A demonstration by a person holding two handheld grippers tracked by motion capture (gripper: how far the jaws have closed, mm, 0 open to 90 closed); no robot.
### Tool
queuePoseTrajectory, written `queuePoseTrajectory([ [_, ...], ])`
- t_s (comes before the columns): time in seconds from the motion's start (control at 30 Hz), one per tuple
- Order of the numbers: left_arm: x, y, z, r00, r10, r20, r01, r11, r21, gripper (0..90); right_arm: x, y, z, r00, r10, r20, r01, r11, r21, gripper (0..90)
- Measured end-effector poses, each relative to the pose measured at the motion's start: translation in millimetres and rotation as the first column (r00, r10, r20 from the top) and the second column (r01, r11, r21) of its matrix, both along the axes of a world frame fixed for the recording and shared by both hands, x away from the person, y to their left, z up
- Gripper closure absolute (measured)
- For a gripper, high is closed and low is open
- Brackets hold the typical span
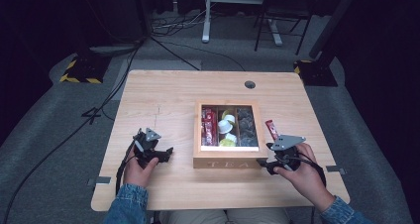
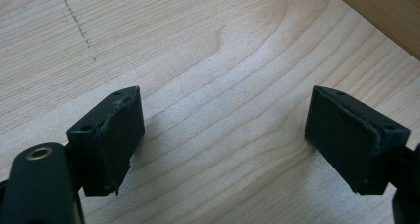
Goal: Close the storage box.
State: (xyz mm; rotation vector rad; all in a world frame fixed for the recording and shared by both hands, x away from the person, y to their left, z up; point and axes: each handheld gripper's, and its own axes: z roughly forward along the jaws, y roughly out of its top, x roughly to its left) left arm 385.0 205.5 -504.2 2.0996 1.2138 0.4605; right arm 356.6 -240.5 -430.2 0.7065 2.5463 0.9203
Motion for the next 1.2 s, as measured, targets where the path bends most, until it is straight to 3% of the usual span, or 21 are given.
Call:
queuePoseTrajectory([
  [0.2,0.0,0.0,0.0,1.0000,0.000,0.000,0.000,1.0000,0.000,15.7,0.2,-2.6,3.9,0.9994,-0.013,-0.031,0.014,0.999,0.041,32.2],
  [0.3,-0.3,-0.3,-0.1,1.0000,0.003,0.000,-0.003,1.0000,-0.003,15.7,0.9,-5.1,9.0,0.9990,-0.010,-0.043,0.014,0.995,0.095,32.5],
  [0.43,-1.3,0.0,0.1,1.0000,-0.001,-0.001,0.001,1.0000,0.000,15.7,6.4,-12.6,20.3,0.9990,-0.033,-0.029,0.037,0.990,0.134,32.6],
  [0.77,-5.3,4.8,-0.1,0.9998,-0.020,-0.002,0.020,0.9998,-0.003,15.5,38.5,-52.2,34.8,0.9884,-0.144,-0.048,0.151,0.960,0.236,32.6],
  [1.0,-4.9,6.8,-0.1,0.9996,-0.027,-0.003,0.027,0.9996,-0.003,14.9,52.5,-83.1,36.6,0.9755,-0.216,-0.043,0.220,0.945,0.244,32.5],
  [1.2,-3.4,8.4,0.2,0.9997,-0.025,-0.004,0.025,0.9997,0.001,14.8,60.5,-107.2,30.2,0.9646,-0.253,-0.073,0.263,0.939,0.223,31.7],
])
